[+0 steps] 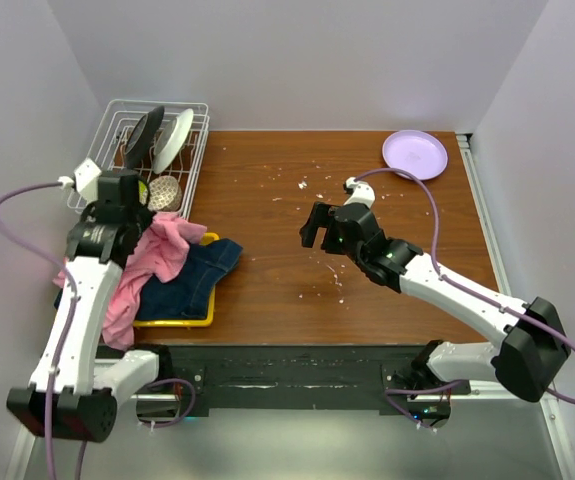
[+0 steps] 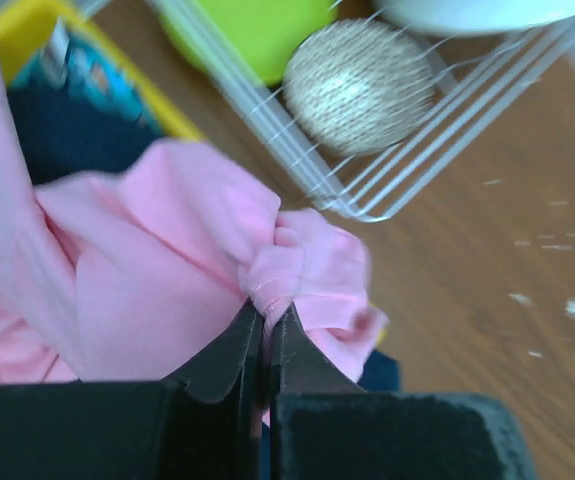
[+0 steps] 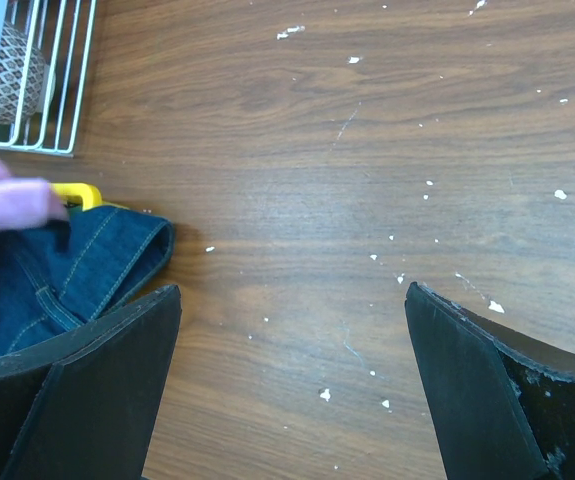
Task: Fold and stack the mixed laundry pile
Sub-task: Pick up the T-shirt and place it in the bin, then place the T-shirt at the center of the board.
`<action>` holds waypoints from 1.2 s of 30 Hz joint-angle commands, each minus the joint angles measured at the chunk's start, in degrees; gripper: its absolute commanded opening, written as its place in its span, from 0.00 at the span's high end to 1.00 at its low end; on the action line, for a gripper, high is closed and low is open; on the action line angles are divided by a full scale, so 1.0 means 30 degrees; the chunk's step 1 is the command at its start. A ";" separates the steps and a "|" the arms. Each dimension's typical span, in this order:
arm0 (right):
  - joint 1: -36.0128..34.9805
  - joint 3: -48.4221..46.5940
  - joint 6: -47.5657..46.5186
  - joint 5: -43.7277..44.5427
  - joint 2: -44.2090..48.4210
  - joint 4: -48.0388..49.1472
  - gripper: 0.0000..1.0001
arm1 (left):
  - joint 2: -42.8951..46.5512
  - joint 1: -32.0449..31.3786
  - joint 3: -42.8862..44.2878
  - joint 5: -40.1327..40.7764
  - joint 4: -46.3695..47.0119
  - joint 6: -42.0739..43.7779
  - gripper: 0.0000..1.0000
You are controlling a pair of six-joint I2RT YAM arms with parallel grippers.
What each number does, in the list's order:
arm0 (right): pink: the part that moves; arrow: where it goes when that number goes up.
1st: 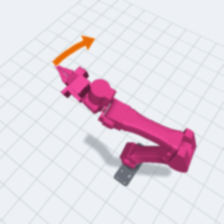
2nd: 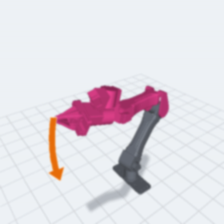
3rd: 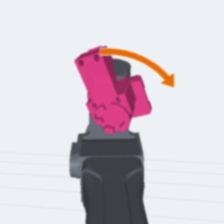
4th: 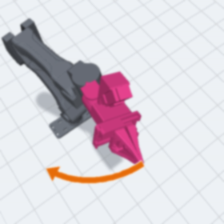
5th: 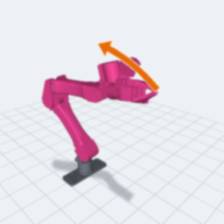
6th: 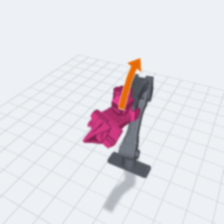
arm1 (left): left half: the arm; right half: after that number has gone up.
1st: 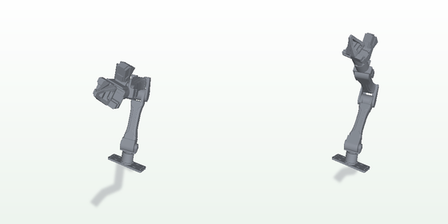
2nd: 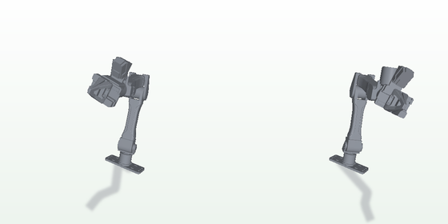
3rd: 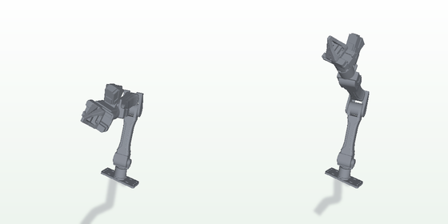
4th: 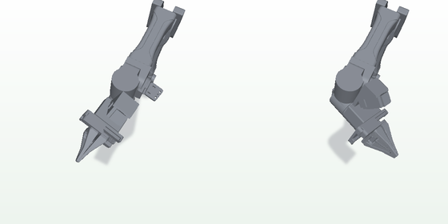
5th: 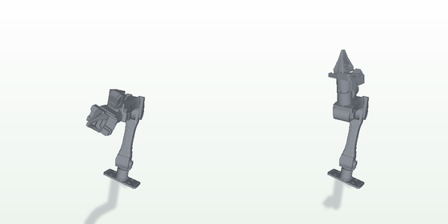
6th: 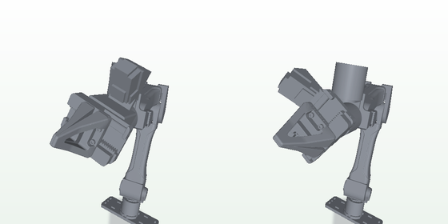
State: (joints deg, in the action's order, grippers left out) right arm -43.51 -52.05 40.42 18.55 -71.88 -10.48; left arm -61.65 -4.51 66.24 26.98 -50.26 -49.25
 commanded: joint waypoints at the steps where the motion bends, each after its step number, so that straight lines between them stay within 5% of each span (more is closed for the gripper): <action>1: -0.0088 -0.1338 -0.0758 0.0527 0.0785 -0.0402 0.01 | 0.2413 0.0128 0.3426 -0.1401 0.3479 0.3144 1.00; 13: 0.0439 -0.5087 -0.2517 0.3456 0.0872 -0.2422 0.01 | -0.3615 -0.0397 1.6927 -1.1066 0.7904 0.3295 1.00; 19: 0.0615 -0.6026 -0.2693 0.4918 0.2219 -0.2978 0.01 | -0.8976 -0.5202 2.3699 -1.0864 0.8257 0.3618 1.00; 23: 0.0586 -0.6204 -0.2870 0.5855 0.3273 -0.3683 0.01 | -1.0737 -0.7395 2.3452 -1.0665 0.9397 0.3643 1.00; 30: 0.0586 -0.5210 -0.2607 0.6533 0.4213 -0.4270 0.01 | -1.1500 -0.8456 1.6724 -1.0314 1.0922 0.3352 1.00; 33: 0.0615 -0.4770 -0.2518 0.6328 0.3834 -0.4154 0.01 | -1.2319 -0.8427 1.4202 -0.9757 1.1011 0.3527 0.82; 34: 0.0615 -0.4681 -0.2518 0.6212 0.3368 -0.4095 0.01 | -1.2960 -0.8369 1.3842 -0.9756 1.1011 0.3789 0.55; 36: 0.0760 -0.4622 -0.2489 0.5745 0.2751 -0.4211 0.01 | -1.3579 -0.8311 1.3751 -0.9844 1.0048 0.4199 0.29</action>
State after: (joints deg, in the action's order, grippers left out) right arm -41.78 -66.94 32.95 35.48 -60.45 -22.44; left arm -99.44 -30.00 109.47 -2.85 -21.47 -38.30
